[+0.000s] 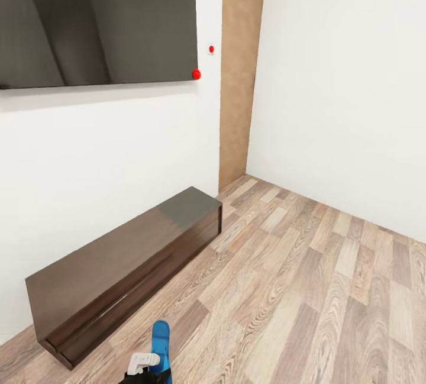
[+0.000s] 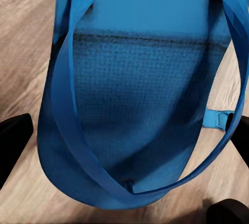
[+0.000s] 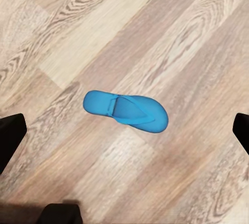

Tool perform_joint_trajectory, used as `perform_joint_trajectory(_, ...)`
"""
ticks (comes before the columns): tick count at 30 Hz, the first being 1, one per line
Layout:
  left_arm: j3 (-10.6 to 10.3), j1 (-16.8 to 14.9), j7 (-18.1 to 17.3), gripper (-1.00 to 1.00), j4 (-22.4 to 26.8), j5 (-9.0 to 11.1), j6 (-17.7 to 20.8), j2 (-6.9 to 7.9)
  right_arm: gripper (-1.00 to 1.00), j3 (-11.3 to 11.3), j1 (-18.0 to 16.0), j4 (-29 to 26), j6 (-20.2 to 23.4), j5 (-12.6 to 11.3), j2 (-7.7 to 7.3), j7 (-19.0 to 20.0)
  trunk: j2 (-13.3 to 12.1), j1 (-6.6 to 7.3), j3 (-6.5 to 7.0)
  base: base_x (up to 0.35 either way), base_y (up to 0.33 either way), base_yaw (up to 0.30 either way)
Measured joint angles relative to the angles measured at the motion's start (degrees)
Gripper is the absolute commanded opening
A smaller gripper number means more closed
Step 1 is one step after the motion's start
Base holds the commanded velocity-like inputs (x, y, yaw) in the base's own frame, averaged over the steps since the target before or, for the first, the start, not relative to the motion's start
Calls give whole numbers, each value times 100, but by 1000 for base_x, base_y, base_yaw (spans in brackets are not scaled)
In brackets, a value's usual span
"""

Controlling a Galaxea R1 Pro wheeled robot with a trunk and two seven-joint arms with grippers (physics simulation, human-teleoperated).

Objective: In the bedroom, move the book from the bed onto either nightstand, and place the two sandals side by side next to the bed.

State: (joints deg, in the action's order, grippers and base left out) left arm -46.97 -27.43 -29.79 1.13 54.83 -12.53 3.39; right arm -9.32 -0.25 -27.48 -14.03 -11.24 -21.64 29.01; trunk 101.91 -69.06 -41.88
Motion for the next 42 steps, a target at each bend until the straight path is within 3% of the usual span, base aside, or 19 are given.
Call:
perform_joint_trajectory(27, -2, 1, 0, -100, 2, 1, 0, -3, 100, 0, 0, 0, -4, 1, 0, 0, 0, 0, -68, 0, 0, 272)
perform_joint_trajectory(33, -2, -2, 0, -100, 2, 0, 1, -5, 100, 18, 1, 3, -6, 3, -10, 4, 0, 0, -75, 0, 0, 78)
perform_joint_trajectory(37, -2, 0, 0, -100, 1, 0, 1, -5, 100, 40, 2, 261, -2, 49, -241, 2, 0, 0, -76, 0, 0, 6)
perform_joint_trajectory(38, 1, 1, 0, -100, 3, 0, 1, -5, 100, 38, 4, 621, 0, 164, -422, -4, 0, 0, -76, 0, 0, 1)
perform_joint_trajectory(42, 0, 0, 0, -100, 2, 0, 1, -6, 100, 41, 1, 1064, 1, 573, -825, -4, 0, 0, -75, 0, 0, 0)
